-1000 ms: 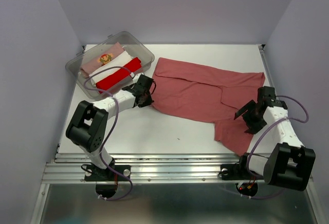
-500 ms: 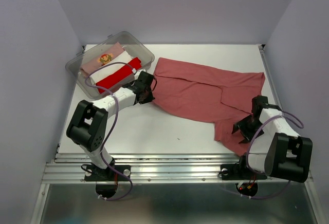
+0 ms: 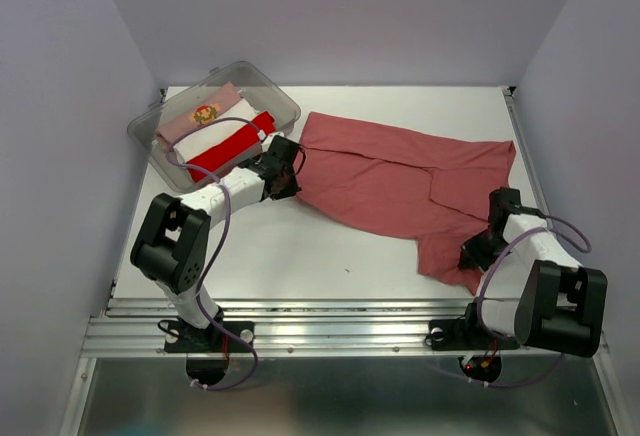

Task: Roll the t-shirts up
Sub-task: Fold the T-shirt at the center of the board.

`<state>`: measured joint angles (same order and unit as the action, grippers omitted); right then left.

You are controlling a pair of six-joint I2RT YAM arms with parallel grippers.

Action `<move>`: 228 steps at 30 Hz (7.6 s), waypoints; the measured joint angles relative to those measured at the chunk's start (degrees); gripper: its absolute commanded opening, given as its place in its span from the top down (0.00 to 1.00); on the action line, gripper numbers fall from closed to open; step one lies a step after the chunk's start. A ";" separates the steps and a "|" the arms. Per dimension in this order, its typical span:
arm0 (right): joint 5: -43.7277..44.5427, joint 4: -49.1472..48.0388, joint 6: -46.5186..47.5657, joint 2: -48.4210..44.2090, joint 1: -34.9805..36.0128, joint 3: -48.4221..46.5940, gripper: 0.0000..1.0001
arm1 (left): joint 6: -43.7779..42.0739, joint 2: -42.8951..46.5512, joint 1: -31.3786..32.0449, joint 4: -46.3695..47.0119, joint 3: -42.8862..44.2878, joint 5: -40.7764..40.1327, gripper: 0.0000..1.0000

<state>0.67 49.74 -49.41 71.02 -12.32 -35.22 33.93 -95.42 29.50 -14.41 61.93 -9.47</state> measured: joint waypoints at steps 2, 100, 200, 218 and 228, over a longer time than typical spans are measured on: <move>-0.02 -0.74 0.48 -0.17 0.00 -0.04 0.78 | -0.09 0.00 0.00 0.00 0.17 0.00 1.00; 5.14 -17.55 7.72 6.19 -2.71 -10.01 0.99 | -5.38 -16.17 -4.26 -4.96 24.61 0.85 1.00; 1.84 -23.26 8.57 39.91 -3.15 -52.46 0.75 | -9.68 -25.62 -1.27 -5.40 36.65 -1.77 0.57; -6.08 -27.91 10.14 32.89 -3.37 -36.57 0.25 | -10.10 -25.94 -1.27 -5.11 36.02 -1.88 0.57; -14.19 -31.58 12.48 34.38 -2.16 -32.72 0.33 | -10.10 -25.83 -1.27 -5.11 35.95 -1.92 0.57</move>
<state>-13.52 18.15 -36.93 105.41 -14.48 -67.94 23.83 -121.25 28.23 -19.53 97.89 -11.40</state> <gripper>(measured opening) 0.708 0.432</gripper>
